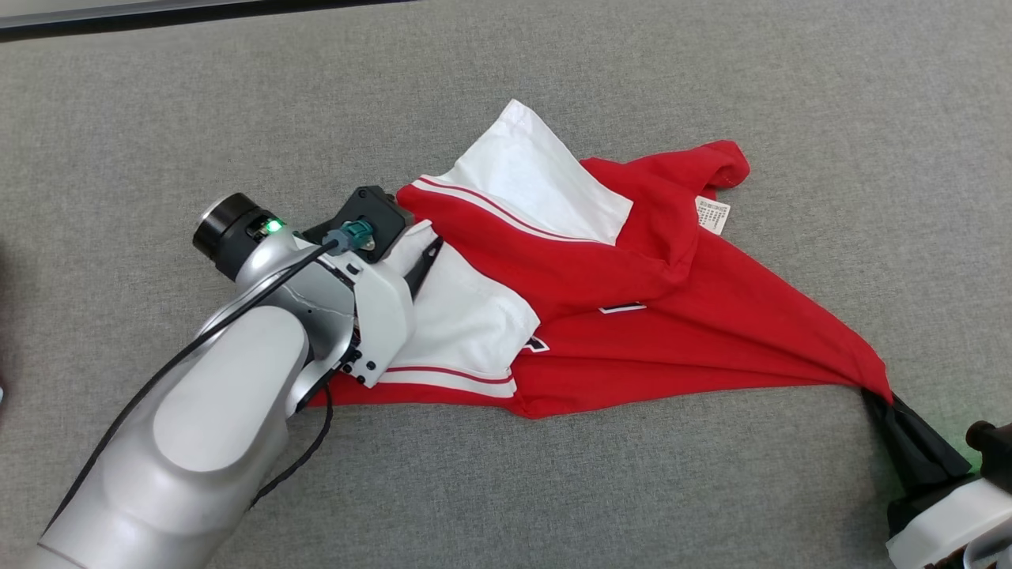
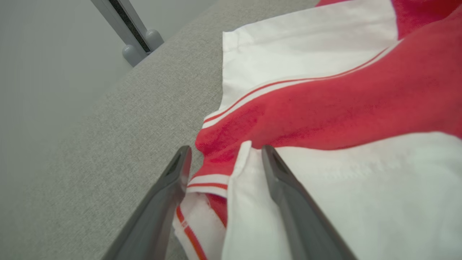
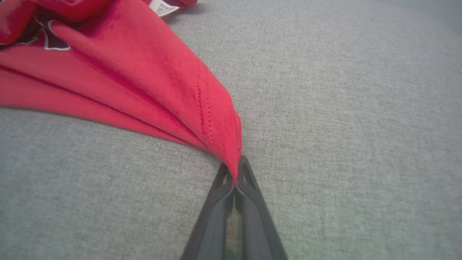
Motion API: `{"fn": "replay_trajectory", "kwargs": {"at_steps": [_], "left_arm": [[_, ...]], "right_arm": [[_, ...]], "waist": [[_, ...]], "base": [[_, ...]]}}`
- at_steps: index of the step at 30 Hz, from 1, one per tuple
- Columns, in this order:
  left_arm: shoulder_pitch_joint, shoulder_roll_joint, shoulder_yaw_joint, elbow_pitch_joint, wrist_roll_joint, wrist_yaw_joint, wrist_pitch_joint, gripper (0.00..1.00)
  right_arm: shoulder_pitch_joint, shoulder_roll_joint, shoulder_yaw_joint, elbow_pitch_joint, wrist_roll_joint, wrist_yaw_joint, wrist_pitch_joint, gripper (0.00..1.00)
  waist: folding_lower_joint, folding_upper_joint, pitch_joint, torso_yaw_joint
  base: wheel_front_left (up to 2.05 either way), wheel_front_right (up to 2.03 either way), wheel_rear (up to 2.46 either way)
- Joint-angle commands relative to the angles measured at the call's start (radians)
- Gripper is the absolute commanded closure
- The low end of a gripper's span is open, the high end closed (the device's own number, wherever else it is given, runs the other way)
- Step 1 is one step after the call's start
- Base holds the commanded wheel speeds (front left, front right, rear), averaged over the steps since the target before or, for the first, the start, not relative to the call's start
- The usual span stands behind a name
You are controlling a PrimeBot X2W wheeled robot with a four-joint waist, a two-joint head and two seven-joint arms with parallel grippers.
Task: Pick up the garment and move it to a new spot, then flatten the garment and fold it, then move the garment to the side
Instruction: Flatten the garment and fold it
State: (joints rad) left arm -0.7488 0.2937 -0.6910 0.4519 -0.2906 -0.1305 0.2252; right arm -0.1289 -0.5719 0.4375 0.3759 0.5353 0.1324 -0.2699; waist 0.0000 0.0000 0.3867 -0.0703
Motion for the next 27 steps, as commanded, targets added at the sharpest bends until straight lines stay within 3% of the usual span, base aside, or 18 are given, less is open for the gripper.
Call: {"fn": "replay_trajectory", "kwargs": {"at_steps": [1,4,5,7,20,21,22,24,27], "left_arm": [[-0.021,0.014,-0.02,-0.023,-0.019,0.0,0.032,0.0],[-0.024,0.031,-0.042,-0.062,-0.04,0.0,0.056,0.0],[-0.024,0.037,-0.049,-0.075,-0.04,0.0,0.057,0.52],[-0.024,0.051,-0.061,-0.09,-0.041,0.0,0.059,1.0],[-0.002,0.085,-0.091,-0.151,-0.089,0.006,0.07,1.0],[-0.003,0.082,-0.09,-0.151,-0.09,0.008,0.065,0.9],[-0.005,0.08,-0.092,-0.147,-0.089,0.01,0.065,0.41],[-0.008,0.076,-0.097,-0.135,-0.094,0.01,0.079,0.0],[-0.017,0.069,-0.107,-0.127,-0.098,0.01,0.092,0.0]], "right_arm": [[0.011,0.004,0.01,0.015,0.005,-0.003,0.01,1.0],[0.007,0.004,0.011,0.012,0.008,-0.003,0.01,1.0],[0.005,0.003,0.011,0.011,0.009,-0.003,0.01,1.0],[0.003,0.001,0.009,0.012,0.01,-0.003,0.01,1.0],[0.005,0.003,0.012,0.012,0.017,-0.003,0.01,1.0],[0.005,0.002,0.013,0.013,0.017,-0.003,0.01,1.0],[0.004,0.002,0.015,0.013,0.016,-0.003,0.01,1.0],[0.001,0.001,0.019,0.014,0.02,-0.003,0.01,1.0],[-0.006,-0.003,0.023,0.015,0.024,-0.003,0.01,1.0]], "waist": [[0.0,0.0,0.002,0.001],[0.0,0.0,0.005,0.001],[0.0,0.0,0.005,0.001],[0.0,0.0,0.004,0.002],[0.0,0.0,-0.005,0.007],[0.0,0.0,-0.005,0.007],[0.0,0.0,-0.005,0.007],[0.0,0.0,-0.004,0.007],[0.0,0.0,-0.003,0.003]], "base": [[0.0,0.0,0.0],[0.0,0.0,0.0],[0.0,0.0,0.0],[0.0,0.0,0.0],[0.0,0.0,0.0],[0.0,0.0,0.0],[0.0,0.0,0.0],[0.0,0.0,0.0],[0.0,0.0,0.0]]}}
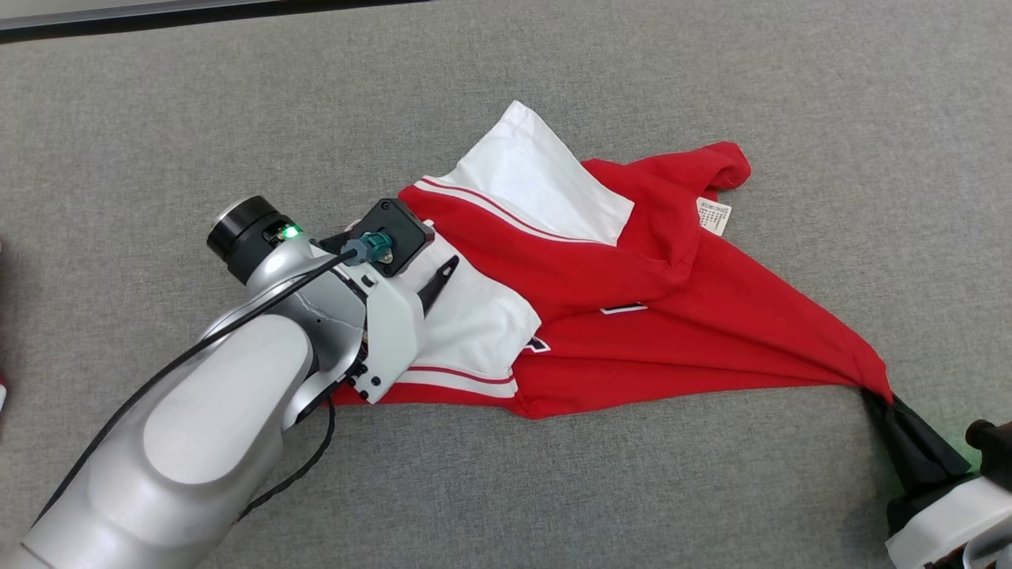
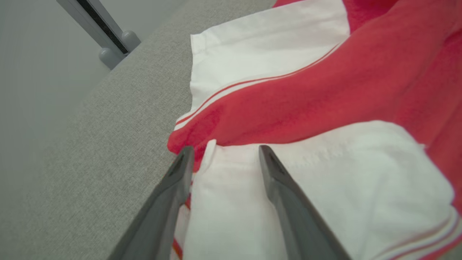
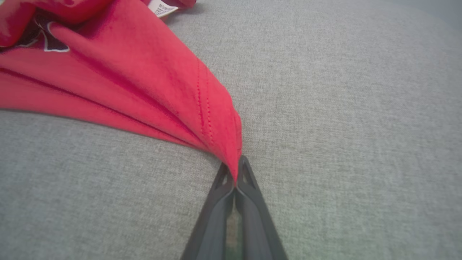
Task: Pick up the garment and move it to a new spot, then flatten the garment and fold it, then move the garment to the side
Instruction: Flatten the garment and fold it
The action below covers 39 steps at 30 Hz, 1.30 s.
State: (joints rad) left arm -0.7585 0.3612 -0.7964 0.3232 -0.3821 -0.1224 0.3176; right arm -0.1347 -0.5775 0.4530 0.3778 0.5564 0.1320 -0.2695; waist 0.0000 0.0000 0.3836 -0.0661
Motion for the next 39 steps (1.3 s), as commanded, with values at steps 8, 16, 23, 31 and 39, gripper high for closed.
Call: {"fn": "replay_trajectory", "kwargs": {"at_steps": [8,16,23,31,39], "left_arm": [[-0.022,0.0,-0.017,0.026,-0.007,0.005,0.015,0.24],[-0.027,0.005,-0.031,0.049,-0.015,0.006,0.028,1.0],[-0.04,0.021,-0.037,0.017,0.007,0.003,-0.046,1.0],[-0.054,0.089,0.024,-0.139,-0.061,-0.005,-0.255,1.0],[-0.186,0.23,0.127,-0.329,-0.056,-0.007,-0.395,1.0]], "right_arm": [[-0.005,0.0,0.006,0.012,0.01,-0.003,0.009,1.0],[0.0,0.004,0.006,0.005,0.011,-0.003,0.009,1.0],[-0.016,0.005,-0.025,-0.043,0.017,-0.002,0.005,1.0],[-0.043,-0.035,-0.122,-0.218,0.062,-0.002,0.005,1.0],[-0.151,-0.153,-0.2,-0.411,0.13,-0.002,0.068,1.0]], "waist": [[0.0,0.0,0.001,-0.012],[0.0,0.0,0.002,-0.017],[0.0,0.0,-0.011,-0.018],[0.0,0.0,-0.041,-0.023],[0.0,0.0,-0.049,-0.014]], "base": [[0.0,0.0,0.0],[0.0,0.0,0.0],[0.0,0.0,0.0],[0.0,0.0,0.0],[0.0,0.0,0.0]]}}
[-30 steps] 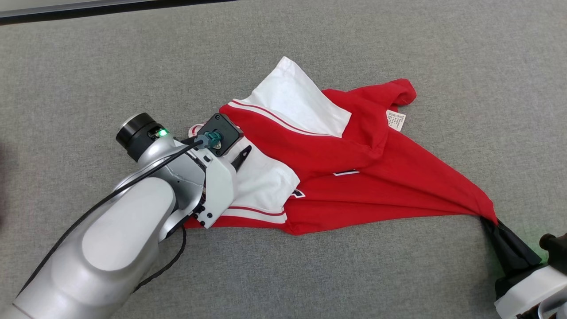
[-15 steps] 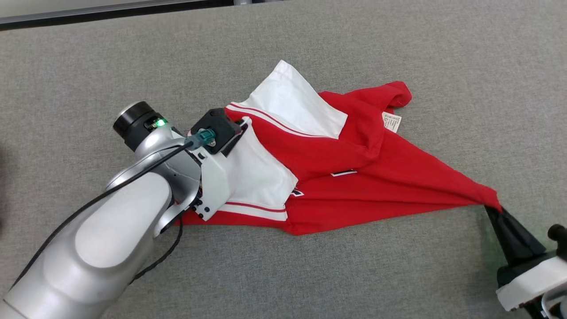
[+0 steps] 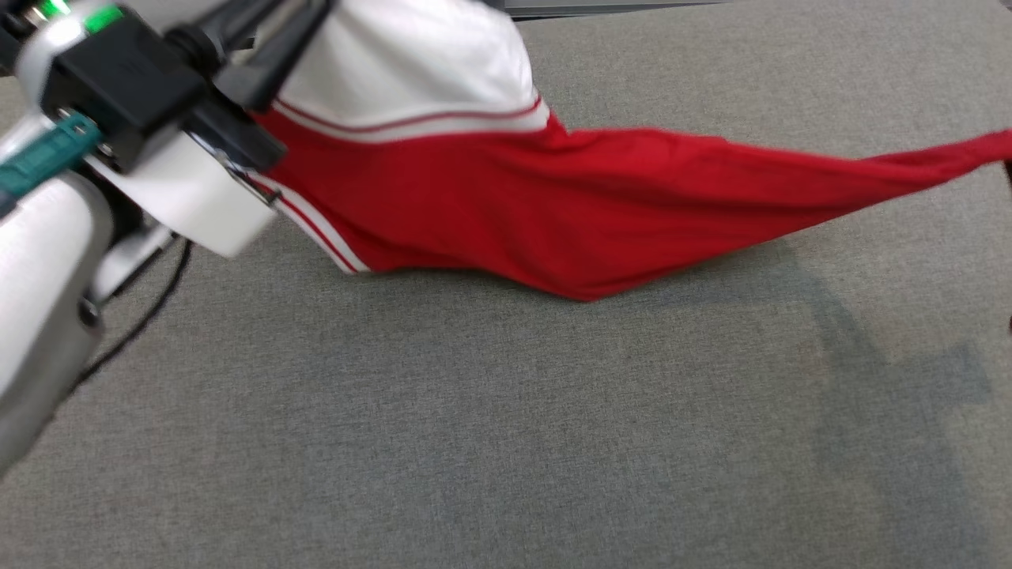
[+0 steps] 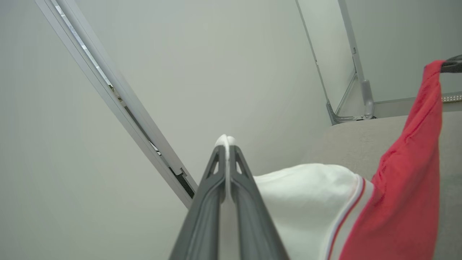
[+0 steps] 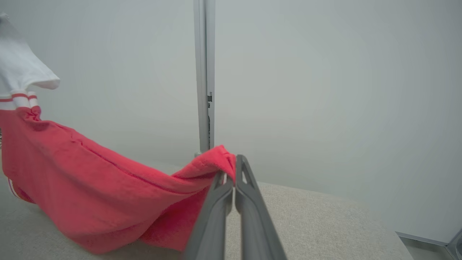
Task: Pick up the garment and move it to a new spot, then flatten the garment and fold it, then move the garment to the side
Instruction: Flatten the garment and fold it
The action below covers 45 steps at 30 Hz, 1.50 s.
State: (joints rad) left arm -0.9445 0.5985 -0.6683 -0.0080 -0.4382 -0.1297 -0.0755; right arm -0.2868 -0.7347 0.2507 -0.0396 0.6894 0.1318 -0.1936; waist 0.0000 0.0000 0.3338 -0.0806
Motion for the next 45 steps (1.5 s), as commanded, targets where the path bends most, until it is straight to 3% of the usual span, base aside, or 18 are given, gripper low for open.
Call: {"fn": "replay_trajectory", "kwargs": {"at_steps": [1,7,11,16,20,21,22,23,30,35,41,45], "left_arm": [[-0.031,0.007,0.007,-0.005,0.008,0.0,-0.002,1.0],[-0.265,0.047,0.04,0.031,0.061,0.0,-0.086,1.0],[-0.396,0.028,0.032,0.113,0.074,-0.001,-0.15,1.0],[-0.345,0.026,-0.009,0.113,0.031,0.0,-0.176,1.0],[-0.255,0.044,-0.027,0.124,0.029,0.0,-0.186,1.0],[-0.232,0.047,-0.029,0.129,0.033,0.002,-0.188,1.0],[-0.209,0.052,-0.03,0.132,0.041,0.007,-0.188,1.0],[-0.185,0.054,-0.028,0.133,0.044,0.012,-0.189,1.0],[-0.027,0.062,0.044,0.059,0.05,0.034,-0.189,1.0],[0.106,0.06,0.137,0.003,0.062,0.04,-0.189,1.0],[0.184,0.033,0.214,-0.022,0.102,0.025,-0.189,1.0],[0.202,0.009,0.238,-0.023,0.124,0.013,-0.19,1.0]], "right_arm": [[-0.026,-0.013,-0.009,-0.009,0.006,-0.002,0.013,1.0],[-0.26,-0.05,-0.032,-0.007,0.045,-0.002,0.157,1.0],[-0.381,-0.053,-0.02,0.055,0.158,-0.002,0.321,1.0],[-0.262,-0.08,0.021,0.049,0.29,-0.002,0.44,1.0],[-0.102,-0.069,0.042,0.041,0.324,-0.002,0.426,1.0],[-0.065,-0.053,0.043,0.044,0.328,-0.002,0.41,0.8],[-0.027,-0.038,0.047,0.049,0.334,-0.002,0.393,0.52],[0.005,-0.023,0.047,0.052,0.332,-0.002,0.371,0.0],[0.164,0.06,0.097,0.023,0.236,-0.001,0.213,0.0],[0.194,0.126,0.205,0.001,0.085,-0.001,0.013,0.0],[0.129,0.185,0.269,0.129,-0.136,-0.001,-0.057,0.0],[0.089,0.244,0.277,0.222,-0.213,-0.001,-0.067,0.0]], "waist": [[0.0,0.0,0.005,0.001],[0.0,0.0,0.048,-0.003],[0.0,0.0,0.077,0.018],[0.0,0.0,0.083,0.041],[0.0,0.0,0.093,0.048],[0.0,0.0,0.096,0.049],[0.0,0.0,0.099,0.05],[0.0,0.0,0.101,0.05],[0.0,0.0,0.116,0.036],[0.0,0.0,0.127,0.018],[0.0,0.0,0.135,0.015],[0.0,0.0,0.131,0.018]], "base": [[0.0,0.0,0.0],[0.0,0.0,0.0],[0.0,0.0,0.0],[0.0,0.0,0.0],[0.0,0.0,0.0],[0.0,0.0,0.0],[0.0,0.0,0.0],[0.0,0.0,0.0],[0.0,0.0,0.0],[0.0,0.0,0.0],[0.0,0.0,0.0],[0.0,0.0,0.0]]}}
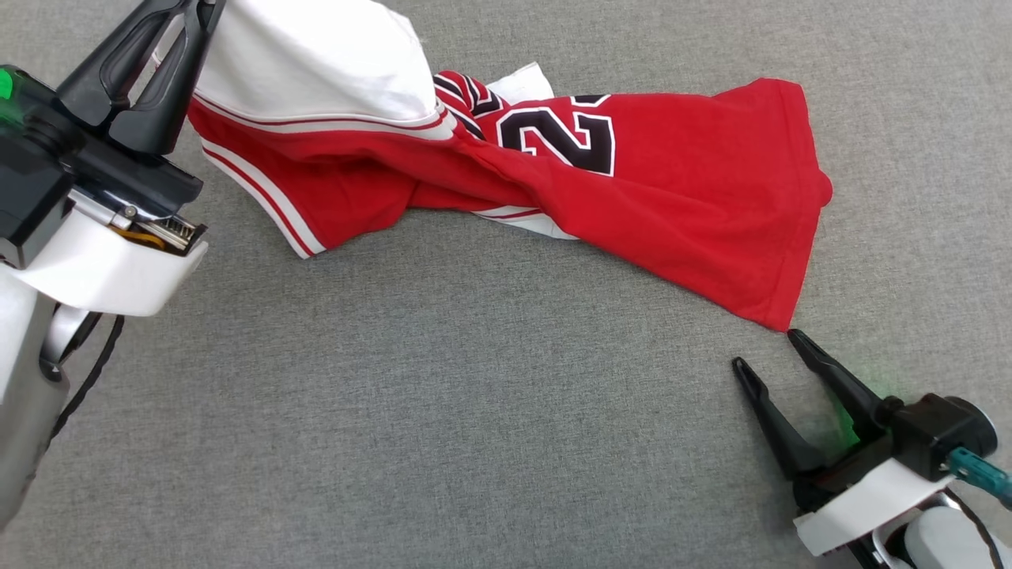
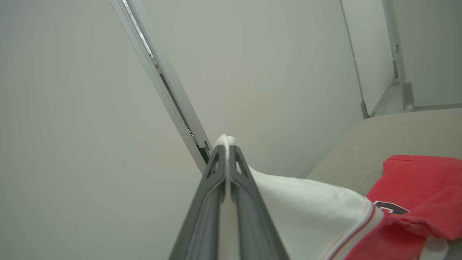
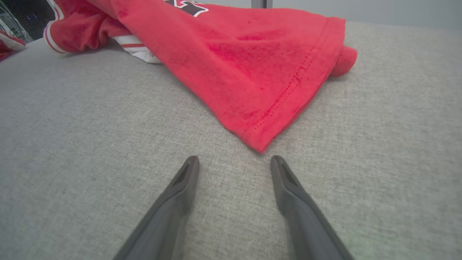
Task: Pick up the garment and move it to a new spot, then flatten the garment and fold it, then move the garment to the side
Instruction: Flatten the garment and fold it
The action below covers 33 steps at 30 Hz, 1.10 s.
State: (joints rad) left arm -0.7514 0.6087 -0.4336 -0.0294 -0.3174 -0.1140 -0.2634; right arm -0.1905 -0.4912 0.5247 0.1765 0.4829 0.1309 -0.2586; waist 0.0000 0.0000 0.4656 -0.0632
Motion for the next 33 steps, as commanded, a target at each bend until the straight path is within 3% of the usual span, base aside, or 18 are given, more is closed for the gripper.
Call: {"fn": "replay_trajectory", "kwargs": {"at_steps": [1,2,4,5,6,13,16,28,29,30,32,33], "left_arm": [[0.011,-0.007,0.008,-0.002,0.008,-0.006,-0.002,1.0],[0.012,-0.012,0.011,-0.002,0.011,-0.007,-0.002,1.0],[0.018,-0.019,0.016,-0.001,0.019,-0.01,-0.002,1.0],[0.023,-0.022,0.019,0.0,0.021,-0.011,-0.002,1.0],[0.029,-0.025,0.021,0.002,0.022,-0.013,-0.002,1.0],[0.044,-0.034,0.024,0.008,0.037,-0.016,-0.002,1.0],[0.049,-0.034,0.025,0.009,0.038,-0.017,-0.002,1.0],[0.068,-0.026,0.02,0.008,0.03,-0.017,-0.002,1.0],[0.069,-0.026,0.022,0.007,0.03,-0.017,-0.002,1.0],[0.069,-0.026,0.022,0.007,0.03,-0.017,-0.002,1.0],[0.069,-0.026,0.024,0.006,0.029,-0.017,-0.002,1.0],[0.069,-0.027,0.026,0.005,0.028,-0.017,-0.002,1.0]], "right_arm": [[-0.016,0.009,0.005,0.026,-0.016,0.0,0.0,0.03],[-0.022,0.019,0.006,0.045,-0.021,0.0,-0.001,0.09],[-0.034,0.034,0.004,0.074,-0.031,0.0,-0.002,0.36],[-0.041,0.041,0.0,0.08,-0.035,0.0,-0.003,0.44],[-0.046,0.049,-0.009,0.083,-0.043,0.0,-0.003,0.51],[-0.018,0.074,-0.066,0.061,-0.087,-0.001,-0.005,0.66],[-0.011,0.078,-0.093,0.041,-0.098,-0.001,-0.006,1.0],[0.023,0.086,-0.137,0.017,-0.114,-0.001,-0.006,1.0],[0.023,0.087,-0.139,0.017,-0.112,-0.001,-0.006,0.72],[0.023,0.087,-0.139,0.017,-0.112,-0.001,-0.006,0.72],[0.024,0.087,-0.141,0.021,-0.112,-0.001,-0.006,0.53],[0.02,0.088,-0.141,0.023,-0.115,-0.001,-0.006,0.5]], "waist": [[0.0,0.0,-0.001,0.003],[0.0,0.0,-0.002,0.005],[0.0,0.0,-0.004,0.009],[0.0,0.0,-0.004,0.011],[0.0,0.0,-0.005,0.012],[0.0,0.0,-0.01,0.018],[0.0,0.0,-0.013,0.015],[0.0,0.0,-0.018,0.008],[0.0,0.0,-0.017,0.009],[0.0,0.0,-0.017,0.009],[0.0,0.0,-0.016,0.01],[0.0,0.0,-0.014,0.011]], "base": [[0.0,0.0,0.0],[0.0,0.0,0.0],[0.0,0.0,0.0],[0.0,0.0,0.0],[0.0,0.0,0.0],[0.0,0.0,0.0],[0.0,0.0,0.0],[0.0,0.0,0.0],[0.0,0.0,0.0],[0.0,0.0,0.0],[0.0,0.0,0.0],[0.0,0.0,0.0]]}}
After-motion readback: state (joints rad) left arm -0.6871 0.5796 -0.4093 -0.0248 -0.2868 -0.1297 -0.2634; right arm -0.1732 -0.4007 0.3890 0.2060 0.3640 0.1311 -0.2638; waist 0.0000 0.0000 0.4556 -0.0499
